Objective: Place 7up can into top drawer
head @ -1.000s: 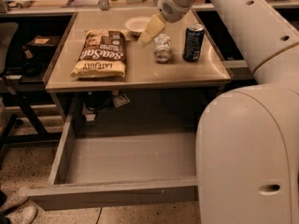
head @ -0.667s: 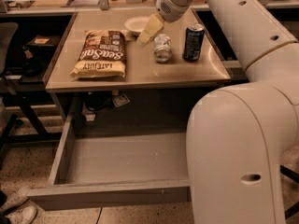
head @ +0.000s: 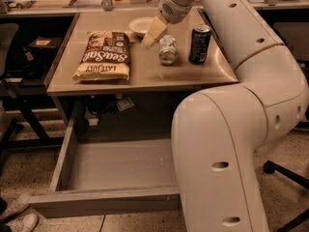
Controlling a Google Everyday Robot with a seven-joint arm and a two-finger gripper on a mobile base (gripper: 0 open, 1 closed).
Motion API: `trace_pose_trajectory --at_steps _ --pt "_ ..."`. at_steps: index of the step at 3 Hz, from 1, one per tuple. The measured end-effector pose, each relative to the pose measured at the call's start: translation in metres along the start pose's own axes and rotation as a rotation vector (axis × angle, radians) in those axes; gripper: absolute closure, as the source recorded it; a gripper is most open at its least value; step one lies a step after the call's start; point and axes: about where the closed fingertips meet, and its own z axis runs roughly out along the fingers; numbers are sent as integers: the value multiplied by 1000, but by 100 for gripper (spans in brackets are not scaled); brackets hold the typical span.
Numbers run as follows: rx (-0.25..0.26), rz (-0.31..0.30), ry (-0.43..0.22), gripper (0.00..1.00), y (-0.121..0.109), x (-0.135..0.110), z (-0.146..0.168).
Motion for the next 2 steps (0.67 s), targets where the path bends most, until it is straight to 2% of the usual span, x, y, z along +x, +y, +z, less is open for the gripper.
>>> trace_pose_trajectory --at_steps 2 --pt "-19 29 41 0 -8 11 18"
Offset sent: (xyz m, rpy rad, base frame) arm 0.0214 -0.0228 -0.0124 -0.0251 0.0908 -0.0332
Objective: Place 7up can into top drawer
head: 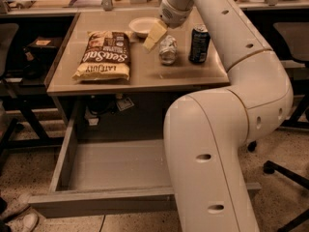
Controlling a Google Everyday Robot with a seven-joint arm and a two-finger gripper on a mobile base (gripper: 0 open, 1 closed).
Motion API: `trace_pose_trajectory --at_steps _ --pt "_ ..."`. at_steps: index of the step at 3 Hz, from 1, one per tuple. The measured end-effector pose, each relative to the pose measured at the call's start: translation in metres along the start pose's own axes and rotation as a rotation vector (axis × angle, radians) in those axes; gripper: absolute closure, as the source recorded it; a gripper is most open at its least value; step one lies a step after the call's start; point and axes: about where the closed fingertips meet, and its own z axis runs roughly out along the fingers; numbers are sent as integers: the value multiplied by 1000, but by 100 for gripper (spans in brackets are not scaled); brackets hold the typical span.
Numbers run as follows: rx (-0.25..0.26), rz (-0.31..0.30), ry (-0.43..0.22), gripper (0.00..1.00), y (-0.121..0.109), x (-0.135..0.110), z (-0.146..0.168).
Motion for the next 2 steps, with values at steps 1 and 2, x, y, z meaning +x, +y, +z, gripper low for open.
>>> trace_pose_trajectory --at_steps 1,2 --pt "-12 13 7 0 -3 3 9" --pt "-17 28 16 0 -6 7 17"
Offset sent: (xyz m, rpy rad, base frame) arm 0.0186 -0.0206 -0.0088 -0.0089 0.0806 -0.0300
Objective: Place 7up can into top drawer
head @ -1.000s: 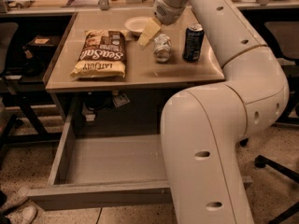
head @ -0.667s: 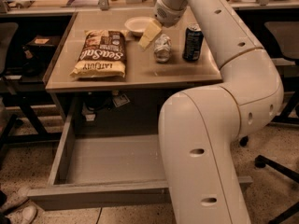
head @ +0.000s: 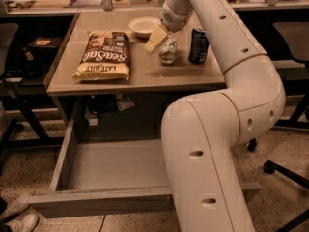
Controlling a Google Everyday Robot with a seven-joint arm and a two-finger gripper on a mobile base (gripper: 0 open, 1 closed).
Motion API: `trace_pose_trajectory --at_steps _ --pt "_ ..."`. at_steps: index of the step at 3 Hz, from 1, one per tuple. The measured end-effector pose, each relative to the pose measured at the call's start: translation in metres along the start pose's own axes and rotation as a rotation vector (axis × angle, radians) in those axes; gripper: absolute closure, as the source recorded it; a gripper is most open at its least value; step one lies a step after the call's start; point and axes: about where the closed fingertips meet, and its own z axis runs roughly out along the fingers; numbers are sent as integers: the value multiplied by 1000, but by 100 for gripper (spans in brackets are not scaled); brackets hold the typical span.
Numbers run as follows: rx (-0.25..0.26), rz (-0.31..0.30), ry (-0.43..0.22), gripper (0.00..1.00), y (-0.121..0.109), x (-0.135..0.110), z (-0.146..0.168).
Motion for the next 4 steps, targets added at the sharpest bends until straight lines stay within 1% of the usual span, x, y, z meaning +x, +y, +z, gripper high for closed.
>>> trace_pose_trajectory --at_steps 3,4 --pt "-19 44 36 0 -8 14 25" --pt "-25 48 44 0 -9 16 33"
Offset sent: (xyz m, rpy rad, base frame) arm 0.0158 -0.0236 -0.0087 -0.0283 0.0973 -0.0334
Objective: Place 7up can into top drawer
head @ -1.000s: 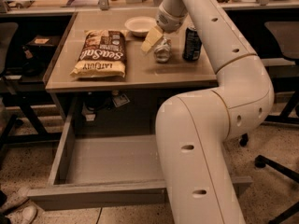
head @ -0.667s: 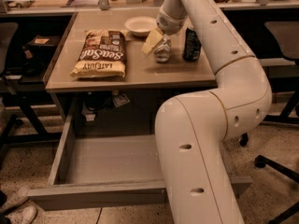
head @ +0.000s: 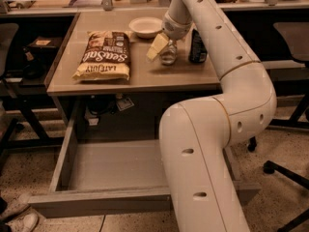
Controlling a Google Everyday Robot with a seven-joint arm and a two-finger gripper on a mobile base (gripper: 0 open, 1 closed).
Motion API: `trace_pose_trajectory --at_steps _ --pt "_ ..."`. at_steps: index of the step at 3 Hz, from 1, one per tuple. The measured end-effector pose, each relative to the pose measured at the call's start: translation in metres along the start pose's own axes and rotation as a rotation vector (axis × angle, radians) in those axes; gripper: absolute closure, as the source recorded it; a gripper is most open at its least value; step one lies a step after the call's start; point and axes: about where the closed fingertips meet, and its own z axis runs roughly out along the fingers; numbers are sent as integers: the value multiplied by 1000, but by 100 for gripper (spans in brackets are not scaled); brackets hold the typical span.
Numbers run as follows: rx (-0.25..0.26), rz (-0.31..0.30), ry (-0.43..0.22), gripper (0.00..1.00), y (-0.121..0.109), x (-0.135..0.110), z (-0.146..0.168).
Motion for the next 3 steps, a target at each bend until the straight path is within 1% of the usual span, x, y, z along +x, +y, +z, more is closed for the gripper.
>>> trace_pose_trajectory --at_steps 1,3 --pt "-1 1 2 10 0 0 2" --pt "-1 1 2 57 0 0 2"
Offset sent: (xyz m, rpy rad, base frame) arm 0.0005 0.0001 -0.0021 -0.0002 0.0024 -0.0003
